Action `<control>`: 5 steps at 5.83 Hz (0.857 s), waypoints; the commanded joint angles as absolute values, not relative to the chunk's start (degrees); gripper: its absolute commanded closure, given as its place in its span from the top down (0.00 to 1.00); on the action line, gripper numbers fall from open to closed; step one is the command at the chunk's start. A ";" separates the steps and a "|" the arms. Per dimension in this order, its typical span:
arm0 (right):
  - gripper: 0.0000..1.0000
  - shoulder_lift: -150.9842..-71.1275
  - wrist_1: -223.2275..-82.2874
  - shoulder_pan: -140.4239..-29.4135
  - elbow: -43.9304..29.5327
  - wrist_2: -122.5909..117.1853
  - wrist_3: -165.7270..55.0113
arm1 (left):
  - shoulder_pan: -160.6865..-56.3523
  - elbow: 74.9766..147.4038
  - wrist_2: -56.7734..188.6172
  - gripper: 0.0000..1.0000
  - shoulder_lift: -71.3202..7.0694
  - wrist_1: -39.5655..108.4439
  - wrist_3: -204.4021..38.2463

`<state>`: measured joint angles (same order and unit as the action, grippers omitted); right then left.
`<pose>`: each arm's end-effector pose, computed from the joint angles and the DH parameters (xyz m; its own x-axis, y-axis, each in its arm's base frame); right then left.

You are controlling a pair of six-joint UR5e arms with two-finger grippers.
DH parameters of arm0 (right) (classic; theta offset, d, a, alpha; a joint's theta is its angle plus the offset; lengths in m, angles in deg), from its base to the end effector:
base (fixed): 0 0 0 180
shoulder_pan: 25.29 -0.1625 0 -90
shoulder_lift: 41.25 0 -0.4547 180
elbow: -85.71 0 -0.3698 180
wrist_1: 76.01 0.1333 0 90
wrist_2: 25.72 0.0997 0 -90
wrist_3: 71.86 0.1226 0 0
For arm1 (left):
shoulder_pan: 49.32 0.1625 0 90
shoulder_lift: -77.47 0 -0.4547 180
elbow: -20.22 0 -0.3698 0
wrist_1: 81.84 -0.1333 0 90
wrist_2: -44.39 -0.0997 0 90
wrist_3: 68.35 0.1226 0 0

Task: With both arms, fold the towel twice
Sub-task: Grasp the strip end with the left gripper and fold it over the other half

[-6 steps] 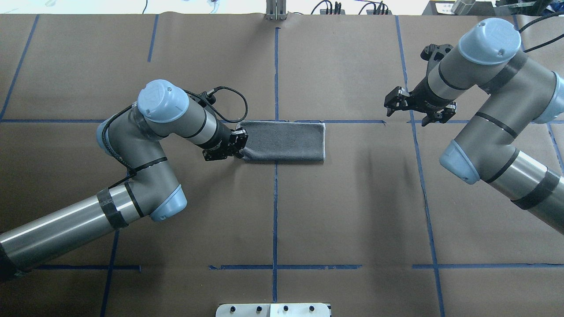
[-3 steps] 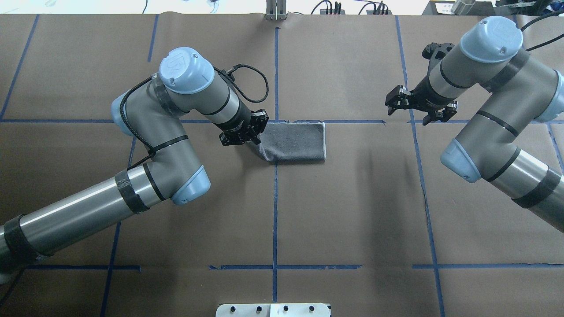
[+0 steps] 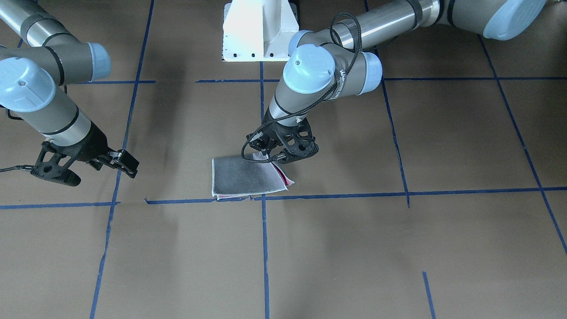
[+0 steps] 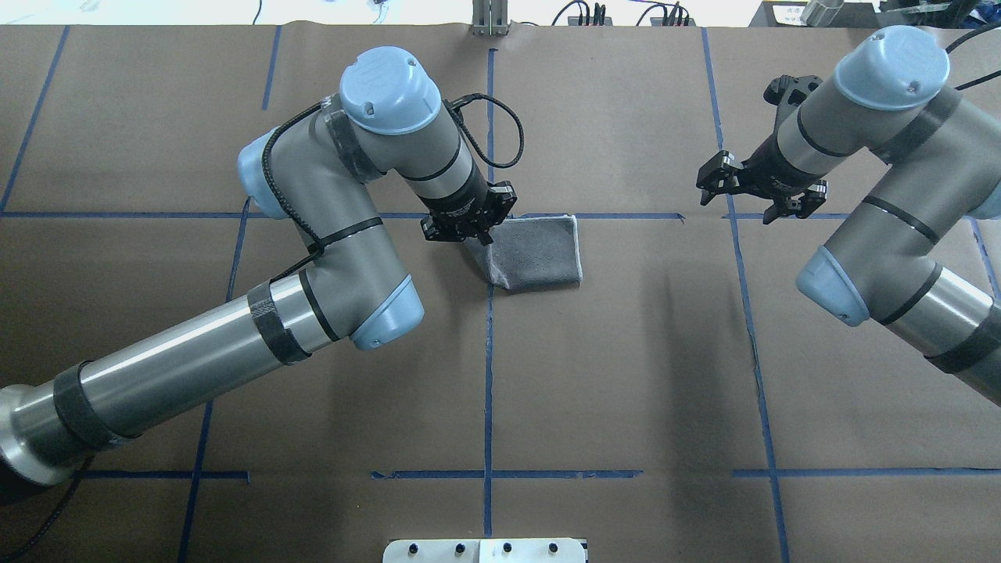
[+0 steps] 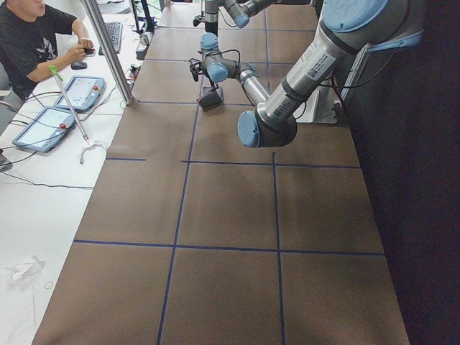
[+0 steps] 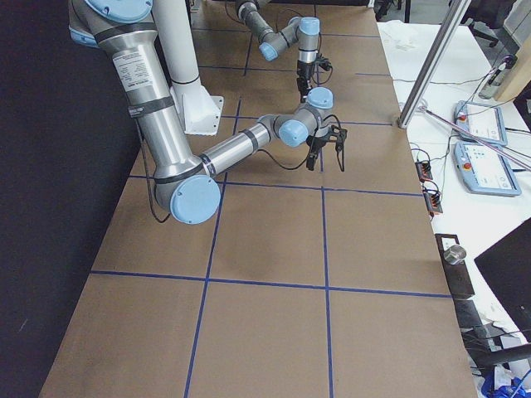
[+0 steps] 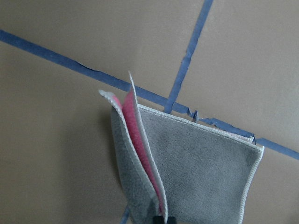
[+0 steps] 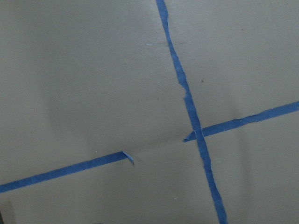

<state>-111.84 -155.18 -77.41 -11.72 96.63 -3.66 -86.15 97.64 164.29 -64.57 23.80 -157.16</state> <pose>-0.3293 -0.5335 0.4454 0.6243 0.2916 0.7247 -0.2522 0.9533 -0.1663 0.5876 -0.5303 0.1862 0.4619 -0.3234 -0.8259 0.1829 0.9459 -0.2681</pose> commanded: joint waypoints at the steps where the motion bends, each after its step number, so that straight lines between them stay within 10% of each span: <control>1: 1.00 -117.68 -155.20 -78.89 -15.61 97.06 -8.80 | -85.19 89.61 162.27 0.00 -70.42 23.28 -153.62; 5: 1.00 -121.21 -155.11 -80.48 -17.47 97.41 -11.04 | -81.85 78.85 158.39 0.00 -78.45 23.54 -148.10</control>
<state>-120.04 -155.18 -80.15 -16.71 97.33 -10.93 -82.76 79.80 159.33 -77.78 23.49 -150.71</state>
